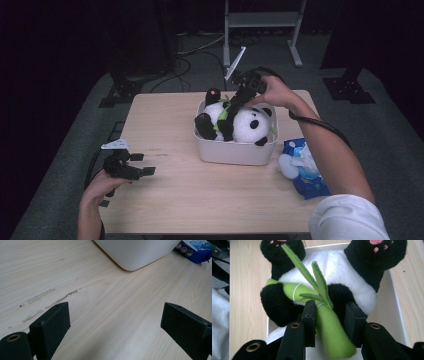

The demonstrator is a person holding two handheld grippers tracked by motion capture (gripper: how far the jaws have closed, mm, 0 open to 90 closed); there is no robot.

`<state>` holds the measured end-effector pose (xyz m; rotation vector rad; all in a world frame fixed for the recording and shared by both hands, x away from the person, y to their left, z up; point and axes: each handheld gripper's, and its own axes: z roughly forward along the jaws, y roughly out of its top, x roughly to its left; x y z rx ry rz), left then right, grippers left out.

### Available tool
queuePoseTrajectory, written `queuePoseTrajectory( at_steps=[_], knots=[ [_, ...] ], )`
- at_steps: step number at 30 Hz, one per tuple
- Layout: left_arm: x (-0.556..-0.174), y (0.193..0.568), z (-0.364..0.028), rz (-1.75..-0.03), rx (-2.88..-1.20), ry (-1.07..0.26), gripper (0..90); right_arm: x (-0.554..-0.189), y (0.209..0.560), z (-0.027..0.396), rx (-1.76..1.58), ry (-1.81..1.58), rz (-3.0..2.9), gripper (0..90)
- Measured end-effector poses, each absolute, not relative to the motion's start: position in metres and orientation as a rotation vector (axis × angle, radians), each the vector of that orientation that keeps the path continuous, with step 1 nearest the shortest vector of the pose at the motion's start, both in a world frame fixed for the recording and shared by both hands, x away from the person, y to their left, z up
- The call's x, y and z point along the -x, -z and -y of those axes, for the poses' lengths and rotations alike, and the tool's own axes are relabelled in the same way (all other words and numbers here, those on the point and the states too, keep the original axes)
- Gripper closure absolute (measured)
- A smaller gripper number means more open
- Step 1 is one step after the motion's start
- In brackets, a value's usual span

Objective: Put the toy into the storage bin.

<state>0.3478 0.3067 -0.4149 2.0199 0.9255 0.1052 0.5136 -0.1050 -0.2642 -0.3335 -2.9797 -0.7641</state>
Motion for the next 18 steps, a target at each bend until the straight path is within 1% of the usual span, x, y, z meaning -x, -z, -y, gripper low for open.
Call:
queuePoseTrajectory(
  at_steps=[10, 18],
  knots=[
    [-0.347, 0.414, -0.307, -0.921, -2.024, -0.113, 7.6, -0.504, 0.273, 0.1, 0.315, 0.754, 2.954, 65.1],
    [-0.347, 0.414, -0.305, -0.922, -2.029, -0.112, 7.6, -0.483, 0.27, 0.097, 0.264, 0.754, 2.935, 65.0]
  ],
)
